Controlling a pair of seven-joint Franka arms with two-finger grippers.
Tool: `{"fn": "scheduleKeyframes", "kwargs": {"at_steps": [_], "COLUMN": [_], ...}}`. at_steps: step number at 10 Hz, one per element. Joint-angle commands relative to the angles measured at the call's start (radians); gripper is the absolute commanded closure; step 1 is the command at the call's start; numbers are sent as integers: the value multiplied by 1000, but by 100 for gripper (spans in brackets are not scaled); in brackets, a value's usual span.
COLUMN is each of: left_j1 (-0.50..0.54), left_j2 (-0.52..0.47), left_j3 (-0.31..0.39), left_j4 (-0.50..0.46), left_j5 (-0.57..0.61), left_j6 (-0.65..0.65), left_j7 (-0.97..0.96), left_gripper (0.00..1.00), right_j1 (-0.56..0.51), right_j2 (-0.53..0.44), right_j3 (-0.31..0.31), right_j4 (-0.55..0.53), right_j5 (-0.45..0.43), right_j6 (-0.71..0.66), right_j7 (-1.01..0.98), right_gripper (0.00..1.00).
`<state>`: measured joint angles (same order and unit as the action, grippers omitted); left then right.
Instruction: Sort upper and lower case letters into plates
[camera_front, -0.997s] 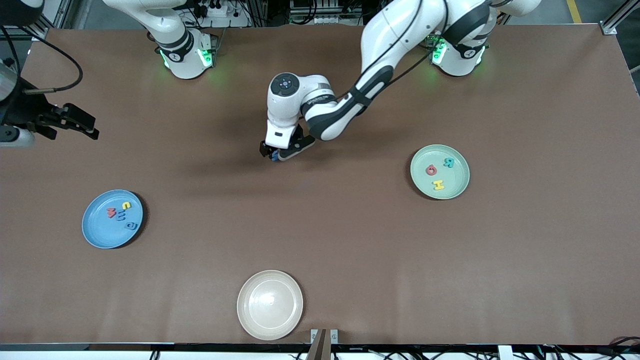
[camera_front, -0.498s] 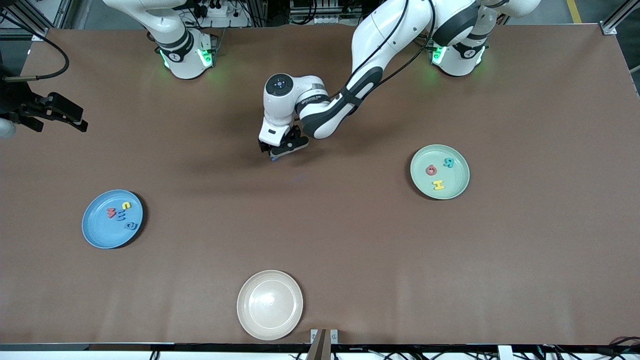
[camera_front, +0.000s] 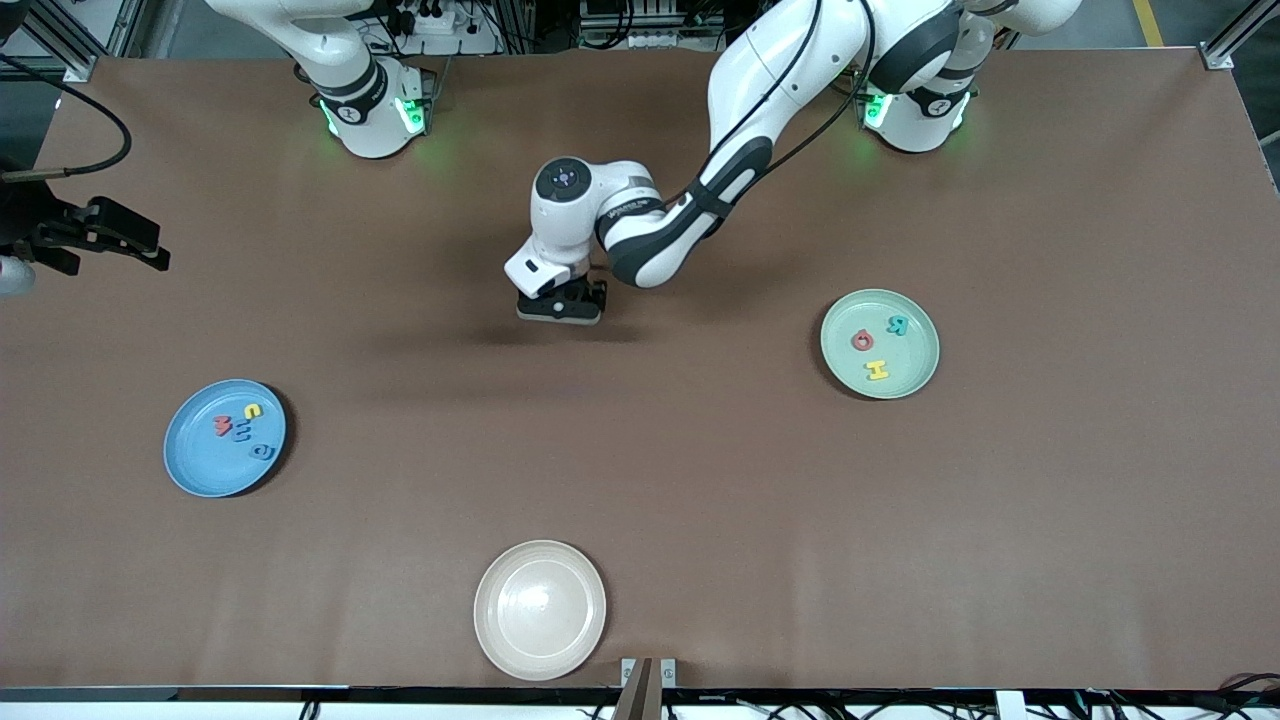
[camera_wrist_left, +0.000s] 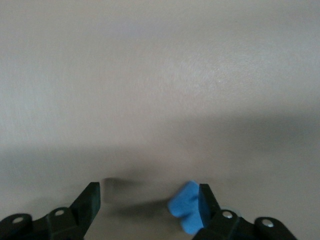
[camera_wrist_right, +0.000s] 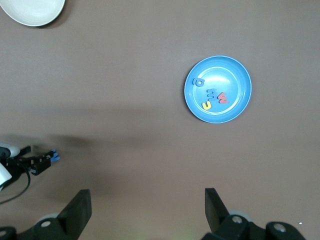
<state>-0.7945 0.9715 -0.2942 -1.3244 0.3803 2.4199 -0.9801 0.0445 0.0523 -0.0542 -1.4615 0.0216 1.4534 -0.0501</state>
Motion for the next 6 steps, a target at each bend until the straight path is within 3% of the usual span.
{"fn": "scheduleKeyframes", "kwargs": {"at_steps": [1, 4, 6], "left_j1": [-15, 0, 14], "left_j2": [-4, -10, -8], "left_j3": [36, 40, 40], "left_j4": [27, 47, 47], "left_j5": [-24, -26, -26], "left_j6": [2, 48, 115], "left_j7": [350, 665, 763], "left_gripper": [6, 2, 2], "right_j1": [-9, -12, -12], "right_j2": [12, 11, 11], "right_j3": [2, 0, 0], "right_j4": [32, 27, 24], "right_j5": [8, 7, 8], "right_j6": [-30, -30, -30], "right_j7": [-43, -76, -76], "right_gripper": [0, 0, 0]}}
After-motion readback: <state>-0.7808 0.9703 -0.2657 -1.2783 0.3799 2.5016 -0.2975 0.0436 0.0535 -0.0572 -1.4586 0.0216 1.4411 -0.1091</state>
